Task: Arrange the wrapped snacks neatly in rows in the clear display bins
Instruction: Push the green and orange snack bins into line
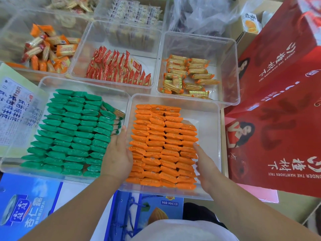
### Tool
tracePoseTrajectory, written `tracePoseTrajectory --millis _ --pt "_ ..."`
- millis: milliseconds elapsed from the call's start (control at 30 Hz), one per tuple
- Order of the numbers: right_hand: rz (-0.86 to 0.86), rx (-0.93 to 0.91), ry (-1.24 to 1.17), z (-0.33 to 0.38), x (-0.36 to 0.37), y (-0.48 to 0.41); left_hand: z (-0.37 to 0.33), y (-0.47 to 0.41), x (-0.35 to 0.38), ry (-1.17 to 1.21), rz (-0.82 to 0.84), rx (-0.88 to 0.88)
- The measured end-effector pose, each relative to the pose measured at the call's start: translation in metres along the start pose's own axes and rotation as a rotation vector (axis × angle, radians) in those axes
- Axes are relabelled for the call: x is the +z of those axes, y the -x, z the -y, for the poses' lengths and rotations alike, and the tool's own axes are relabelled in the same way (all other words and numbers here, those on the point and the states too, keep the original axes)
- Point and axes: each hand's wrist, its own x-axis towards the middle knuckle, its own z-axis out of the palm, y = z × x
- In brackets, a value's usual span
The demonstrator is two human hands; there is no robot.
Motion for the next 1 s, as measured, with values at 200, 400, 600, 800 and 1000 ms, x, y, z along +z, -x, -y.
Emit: tracePoseTrajectory --millis 200,400,600,800,1000 --pt "-0.1 -0.149 -0.059 0.032 0.008 -0.03 0.001 0.0 0.0 0.006 0.004 -0.006" --pt "0.04 -0.085 -0.056 0.043 0.024 -0.037 0.0 0.001 0.001 0.015 0.004 -0.014" --pt "0.11 -0.115 0.026 0.042 0.029 -0.035 -0.001 0.001 0.002 0.006 0.0 -0.022" --pt "0.105 -0.152 0.079 0.04 0.03 -0.036 -0.001 0.0 0.002 0.009 0.005 -0.019" --pt "0.034 -0.201 0.117 0.043 0.033 -0.024 0.001 -0.001 0.002 0.046 -0.002 -0.011"
